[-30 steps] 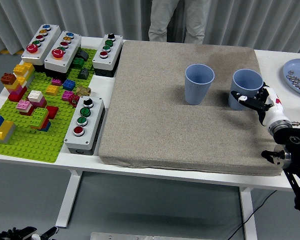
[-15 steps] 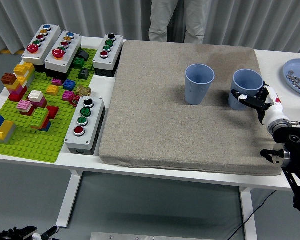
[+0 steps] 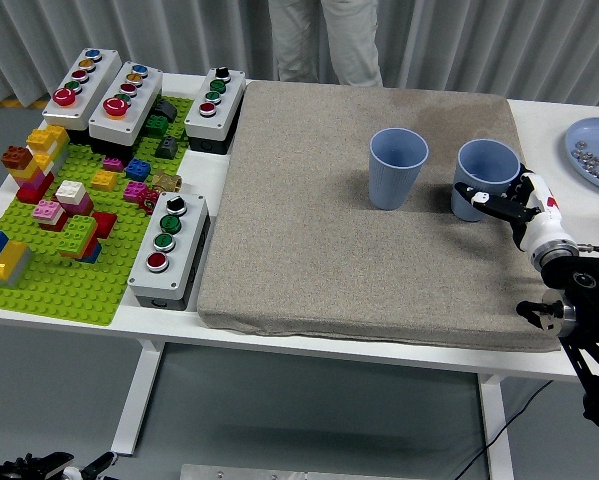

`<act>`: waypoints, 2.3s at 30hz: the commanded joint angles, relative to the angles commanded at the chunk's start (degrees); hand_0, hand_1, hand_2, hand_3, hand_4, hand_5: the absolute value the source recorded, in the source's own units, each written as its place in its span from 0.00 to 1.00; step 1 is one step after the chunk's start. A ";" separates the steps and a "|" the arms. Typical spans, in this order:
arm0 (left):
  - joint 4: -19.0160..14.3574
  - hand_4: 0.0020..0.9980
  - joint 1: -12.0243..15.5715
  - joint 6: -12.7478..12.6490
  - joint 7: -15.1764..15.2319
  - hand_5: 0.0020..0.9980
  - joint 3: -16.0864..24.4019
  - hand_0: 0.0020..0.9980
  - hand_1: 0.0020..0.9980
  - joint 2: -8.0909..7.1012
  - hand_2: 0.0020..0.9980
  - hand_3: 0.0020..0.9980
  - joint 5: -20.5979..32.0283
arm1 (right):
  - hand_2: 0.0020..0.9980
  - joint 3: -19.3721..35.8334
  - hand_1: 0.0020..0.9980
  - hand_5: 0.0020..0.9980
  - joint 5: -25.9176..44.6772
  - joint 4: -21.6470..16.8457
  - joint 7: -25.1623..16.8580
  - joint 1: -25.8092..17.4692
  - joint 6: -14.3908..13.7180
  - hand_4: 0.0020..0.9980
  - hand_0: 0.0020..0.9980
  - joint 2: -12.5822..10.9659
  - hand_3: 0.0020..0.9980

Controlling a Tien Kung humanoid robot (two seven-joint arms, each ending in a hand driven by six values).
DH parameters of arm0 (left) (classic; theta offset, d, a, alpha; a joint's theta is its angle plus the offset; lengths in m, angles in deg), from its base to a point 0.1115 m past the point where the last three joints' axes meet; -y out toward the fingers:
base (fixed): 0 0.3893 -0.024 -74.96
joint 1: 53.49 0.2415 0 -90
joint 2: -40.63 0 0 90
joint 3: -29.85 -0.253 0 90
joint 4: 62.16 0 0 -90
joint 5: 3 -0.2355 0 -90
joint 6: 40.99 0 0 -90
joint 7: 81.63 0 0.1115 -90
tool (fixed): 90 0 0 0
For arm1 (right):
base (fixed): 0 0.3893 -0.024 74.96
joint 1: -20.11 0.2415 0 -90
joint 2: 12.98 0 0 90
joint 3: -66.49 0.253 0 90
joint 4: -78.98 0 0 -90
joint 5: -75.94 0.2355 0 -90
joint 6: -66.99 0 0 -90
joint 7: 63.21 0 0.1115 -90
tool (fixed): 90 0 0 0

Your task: Pick cup pour cup place

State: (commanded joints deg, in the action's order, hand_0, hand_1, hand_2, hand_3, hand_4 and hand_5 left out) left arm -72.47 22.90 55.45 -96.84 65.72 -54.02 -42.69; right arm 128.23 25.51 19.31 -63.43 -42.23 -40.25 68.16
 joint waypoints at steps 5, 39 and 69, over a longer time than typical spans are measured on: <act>0.00 0.51 0.01 -0.01 -0.05 1.00 0.44 0.77 0.76 -0.11 0.82 0.68 -0.40 | 0.56 -0.81 0.65 0.10 -2.87 -1.41 0.04 0.84 -0.60 0.79 0.76 -1.45 0.63; 0.00 0.51 -0.03 -0.07 -0.17 1.00 0.77 0.77 0.76 -0.82 0.82 0.68 -0.70 | 0.55 -10.27 0.65 0.10 -18.34 1.00 -0.87 10.98 -3.83 0.77 0.78 -3.90 0.63; 0.00 0.51 -0.66 -0.06 -0.22 1.00 0.74 0.77 0.77 -0.89 0.82 0.68 -0.69 | 0.55 -12.53 0.65 0.10 -31.17 2.34 -3.01 13.21 -7.05 0.77 0.78 -2.39 0.63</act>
State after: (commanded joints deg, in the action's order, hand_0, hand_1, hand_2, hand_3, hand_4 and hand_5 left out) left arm -72.47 22.24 55.39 -97.06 66.46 -54.91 -43.38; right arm 115.70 -5.67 21.65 -66.44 -29.02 -47.29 65.77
